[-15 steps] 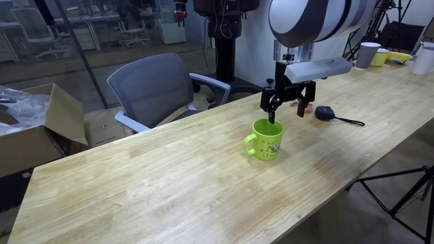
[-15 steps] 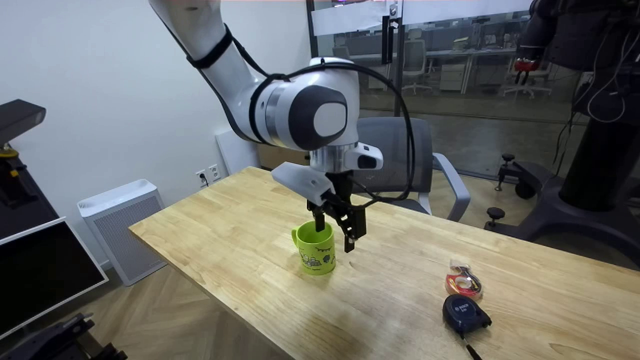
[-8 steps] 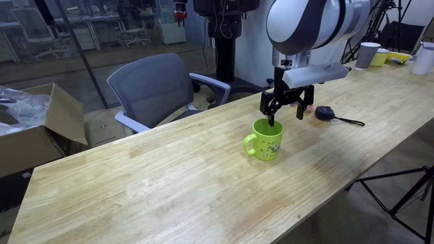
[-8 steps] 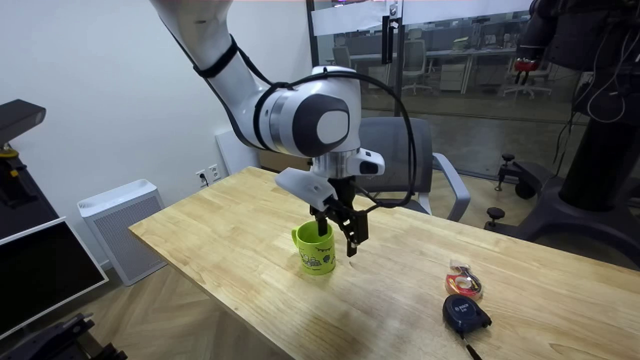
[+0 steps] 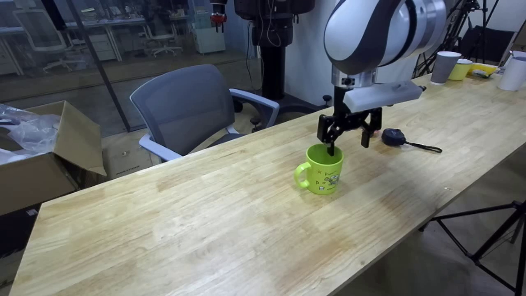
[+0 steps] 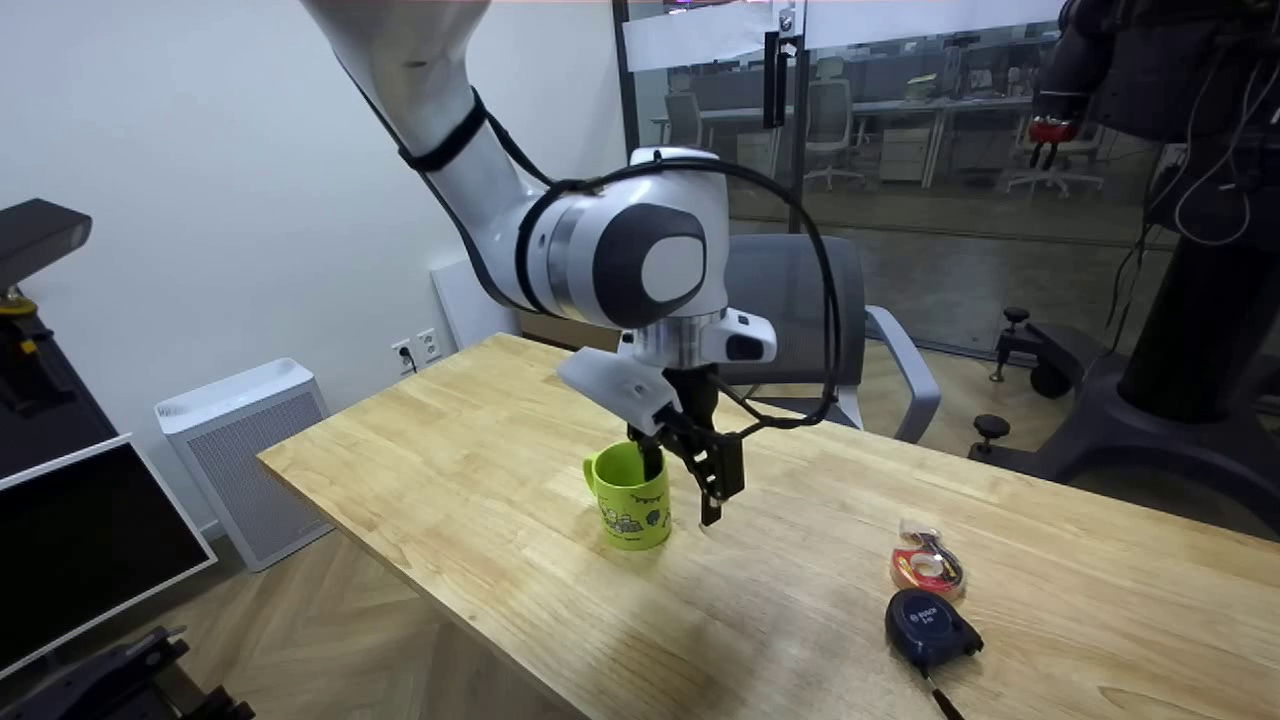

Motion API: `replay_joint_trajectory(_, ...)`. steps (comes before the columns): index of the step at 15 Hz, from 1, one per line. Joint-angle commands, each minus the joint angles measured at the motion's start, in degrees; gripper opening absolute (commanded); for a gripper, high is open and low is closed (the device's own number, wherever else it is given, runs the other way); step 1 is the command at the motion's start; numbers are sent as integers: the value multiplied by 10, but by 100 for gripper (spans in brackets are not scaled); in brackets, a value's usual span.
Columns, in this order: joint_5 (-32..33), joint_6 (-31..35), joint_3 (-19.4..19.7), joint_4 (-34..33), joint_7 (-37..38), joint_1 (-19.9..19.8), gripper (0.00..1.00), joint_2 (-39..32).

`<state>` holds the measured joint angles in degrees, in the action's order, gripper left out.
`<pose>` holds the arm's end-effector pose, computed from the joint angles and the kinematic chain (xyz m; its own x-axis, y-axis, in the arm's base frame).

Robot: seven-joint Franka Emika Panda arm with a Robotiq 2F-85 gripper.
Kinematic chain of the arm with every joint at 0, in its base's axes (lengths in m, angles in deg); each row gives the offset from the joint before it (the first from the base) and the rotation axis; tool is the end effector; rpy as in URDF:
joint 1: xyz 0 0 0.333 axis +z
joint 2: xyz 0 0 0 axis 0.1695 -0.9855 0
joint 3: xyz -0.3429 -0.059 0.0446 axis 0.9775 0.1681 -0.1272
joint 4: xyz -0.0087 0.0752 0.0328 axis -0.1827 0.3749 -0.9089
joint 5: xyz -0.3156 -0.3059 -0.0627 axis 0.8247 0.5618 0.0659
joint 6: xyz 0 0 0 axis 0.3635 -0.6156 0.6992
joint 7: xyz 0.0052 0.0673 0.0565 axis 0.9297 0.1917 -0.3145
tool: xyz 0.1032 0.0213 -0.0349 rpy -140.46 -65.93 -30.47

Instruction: Move the mug to the right

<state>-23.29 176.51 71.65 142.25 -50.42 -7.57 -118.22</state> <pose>0.6310 -0.0352 0.1117 0.9521 -0.2930 -0.0874 -0.2890 -0.9557 0.0560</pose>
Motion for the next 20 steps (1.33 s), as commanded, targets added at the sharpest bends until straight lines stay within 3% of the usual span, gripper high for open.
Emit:
replay_joint_trajectory(1,11,3,12,-15,30,14,73,-13)
replay_joint_trajectory(12,12,0,17,-14,38,24,0,-15)
replay_joint_trajectory(20,11,-6,12,-27,37,30,3,6)
